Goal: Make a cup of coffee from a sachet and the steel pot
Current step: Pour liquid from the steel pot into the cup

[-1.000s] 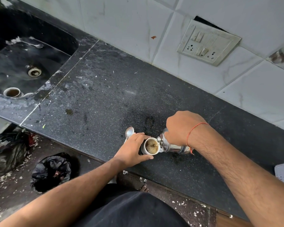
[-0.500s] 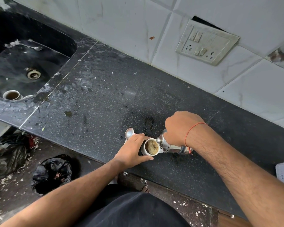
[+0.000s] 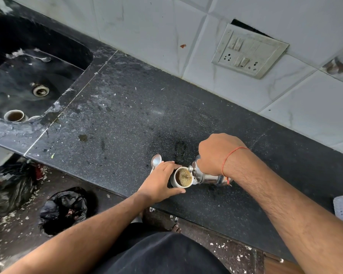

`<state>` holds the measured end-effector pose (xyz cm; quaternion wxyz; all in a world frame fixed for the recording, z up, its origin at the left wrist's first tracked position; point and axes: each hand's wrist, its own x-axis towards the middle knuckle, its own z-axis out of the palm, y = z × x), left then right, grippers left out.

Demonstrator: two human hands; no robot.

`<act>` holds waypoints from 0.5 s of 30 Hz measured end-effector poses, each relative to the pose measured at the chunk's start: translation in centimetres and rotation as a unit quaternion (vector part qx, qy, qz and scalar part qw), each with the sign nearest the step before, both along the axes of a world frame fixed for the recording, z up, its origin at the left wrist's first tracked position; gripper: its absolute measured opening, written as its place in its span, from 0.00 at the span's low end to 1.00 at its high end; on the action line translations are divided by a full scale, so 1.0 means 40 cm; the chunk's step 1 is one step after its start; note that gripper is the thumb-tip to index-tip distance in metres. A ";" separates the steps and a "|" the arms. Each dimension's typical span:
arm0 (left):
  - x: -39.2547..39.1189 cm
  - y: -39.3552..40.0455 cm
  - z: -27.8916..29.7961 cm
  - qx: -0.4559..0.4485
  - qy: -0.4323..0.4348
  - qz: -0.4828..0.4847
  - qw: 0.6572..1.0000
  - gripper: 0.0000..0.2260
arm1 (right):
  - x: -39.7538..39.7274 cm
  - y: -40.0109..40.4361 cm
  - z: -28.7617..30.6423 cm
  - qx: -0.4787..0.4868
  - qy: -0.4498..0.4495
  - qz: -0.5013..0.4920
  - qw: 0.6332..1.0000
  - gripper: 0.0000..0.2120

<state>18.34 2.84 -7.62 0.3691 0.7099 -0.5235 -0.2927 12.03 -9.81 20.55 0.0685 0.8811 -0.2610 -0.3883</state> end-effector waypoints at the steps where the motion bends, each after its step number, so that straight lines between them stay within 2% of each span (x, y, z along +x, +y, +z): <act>1: 0.000 0.000 0.000 0.001 0.000 0.000 1.000 0.37 | 0.000 0.000 0.000 -0.001 -0.001 -0.001 1.000 0.13; 5: 0.001 0.001 -0.002 0.001 0.001 0.002 1.000 0.38 | 0.000 0.000 -0.004 -0.003 -0.004 -0.001 1.000 0.18; 15: 0.000 -0.001 0.003 0.000 0.001 0.003 1.000 0.37 | -0.045 -0.018 -0.036 -0.002 -0.027 -0.018 0.999 0.18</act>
